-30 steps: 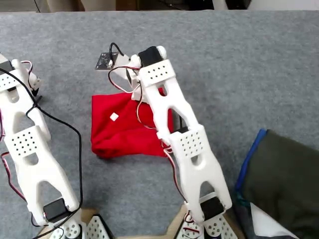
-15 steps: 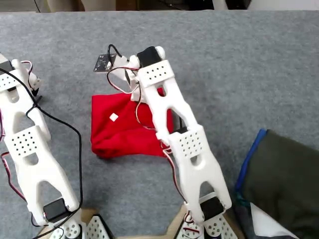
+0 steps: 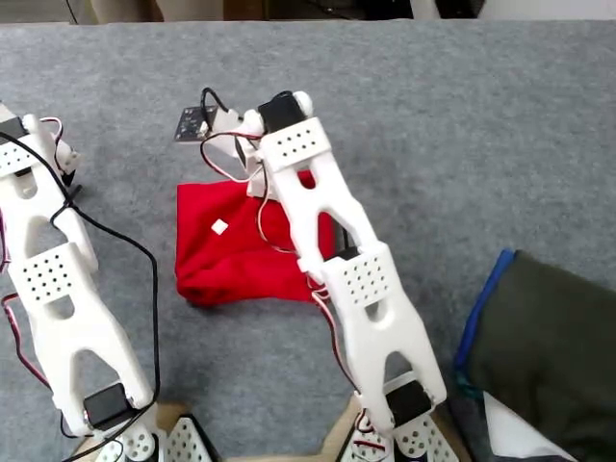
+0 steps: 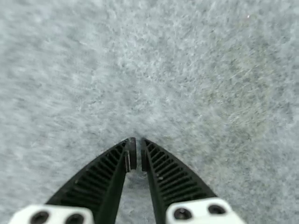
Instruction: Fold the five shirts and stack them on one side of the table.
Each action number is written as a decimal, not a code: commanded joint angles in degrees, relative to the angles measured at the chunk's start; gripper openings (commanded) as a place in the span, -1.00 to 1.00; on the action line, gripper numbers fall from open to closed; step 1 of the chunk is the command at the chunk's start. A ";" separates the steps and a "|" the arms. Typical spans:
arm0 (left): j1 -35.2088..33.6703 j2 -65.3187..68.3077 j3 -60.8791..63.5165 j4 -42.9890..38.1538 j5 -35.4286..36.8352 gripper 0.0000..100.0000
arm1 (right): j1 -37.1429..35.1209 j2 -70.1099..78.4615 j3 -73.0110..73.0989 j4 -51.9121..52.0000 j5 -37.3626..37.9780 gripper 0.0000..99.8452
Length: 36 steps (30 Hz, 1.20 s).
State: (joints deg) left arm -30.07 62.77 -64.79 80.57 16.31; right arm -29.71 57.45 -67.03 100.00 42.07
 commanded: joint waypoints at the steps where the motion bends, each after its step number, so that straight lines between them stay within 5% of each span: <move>1: 0.88 -0.75 -2.73 -0.62 -0.44 -0.91 | -1.36 -0.22 -3.03 -1.23 0.70 -0.80; 30: 0.88 -0.75 -2.81 -0.70 -0.53 -0.91 | 0.84 -2.42 -4.62 2.37 -2.55 -0.99; 36: 0.88 -0.75 -2.81 -1.41 -0.53 -0.91 | 0.31 -10.95 6.29 2.46 -3.16 -0.99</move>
State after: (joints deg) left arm -29.71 62.77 -64.79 80.04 16.31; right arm -29.27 54.81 -65.10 101.32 39.52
